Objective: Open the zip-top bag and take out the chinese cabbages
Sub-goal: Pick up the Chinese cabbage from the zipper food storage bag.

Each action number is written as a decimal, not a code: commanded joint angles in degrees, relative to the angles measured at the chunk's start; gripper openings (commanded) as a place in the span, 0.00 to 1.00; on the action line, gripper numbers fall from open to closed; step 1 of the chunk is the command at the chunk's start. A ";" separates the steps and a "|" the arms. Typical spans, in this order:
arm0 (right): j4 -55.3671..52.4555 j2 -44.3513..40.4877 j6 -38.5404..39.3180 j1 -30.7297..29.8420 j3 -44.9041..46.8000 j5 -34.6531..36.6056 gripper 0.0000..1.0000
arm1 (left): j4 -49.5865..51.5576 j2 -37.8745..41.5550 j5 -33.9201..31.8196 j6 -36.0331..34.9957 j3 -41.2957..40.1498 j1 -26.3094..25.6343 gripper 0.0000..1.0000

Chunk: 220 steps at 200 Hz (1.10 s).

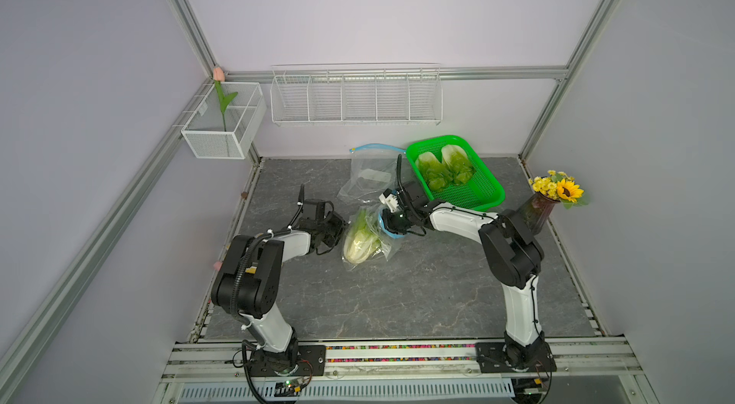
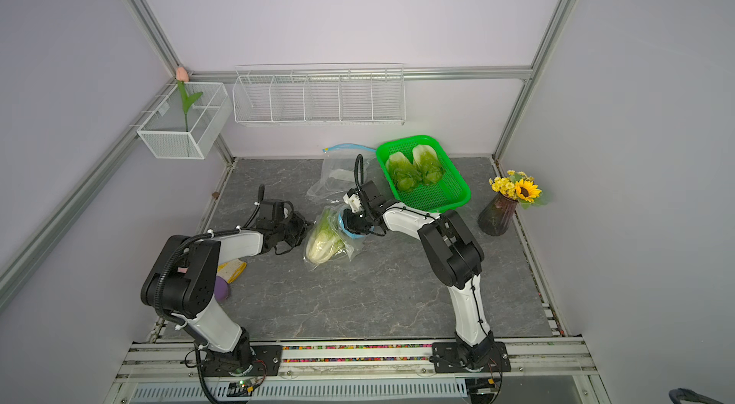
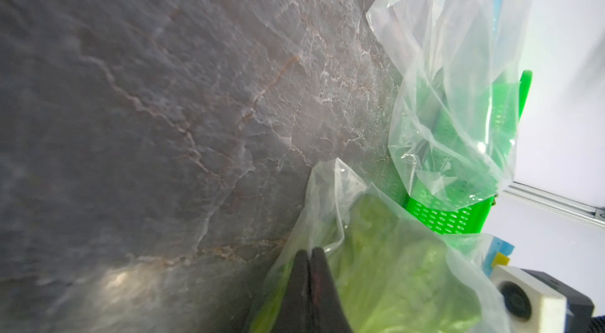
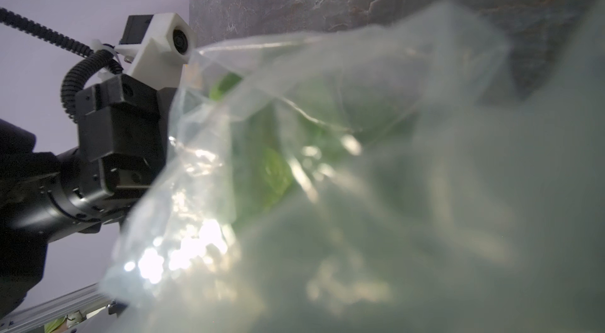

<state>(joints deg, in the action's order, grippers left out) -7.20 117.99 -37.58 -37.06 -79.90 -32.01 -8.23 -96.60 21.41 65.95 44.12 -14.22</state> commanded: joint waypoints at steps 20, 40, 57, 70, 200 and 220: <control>6.21 -6.40 2.78 0.22 5.96 1.62 0.16 | -0.35 2.81 -2.40 -0.30 -2.83 3.58 0.00; 10.83 -9.62 2.17 0.25 9.82 1.97 0.16 | 1.42 4.14 -3.29 -1.39 -3.65 4.67 0.00; 12.91 -12.93 2.35 0.39 12.90 4.09 0.16 | 1.63 5.03 -3.68 -1.53 -4.72 5.63 0.00; 13.50 -15.19 2.58 0.80 14.99 5.66 0.15 | 1.59 5.63 -3.87 -1.62 -5.50 6.50 0.00; 14.60 -26.24 3.16 4.69 23.71 10.19 0.13 | 8.20 12.30 -5.88 -7.83 -8.10 15.60 0.00; 14.83 -27.62 2.91 5.38 24.97 11.34 0.11 | 9.02 13.05 -6.12 -8.36 -8.13 16.46 0.00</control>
<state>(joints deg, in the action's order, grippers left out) 6.17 93.89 -35.51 -32.80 -56.64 -22.68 -1.39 -84.84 17.54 59.46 36.10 1.10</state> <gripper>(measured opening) 0.125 0.050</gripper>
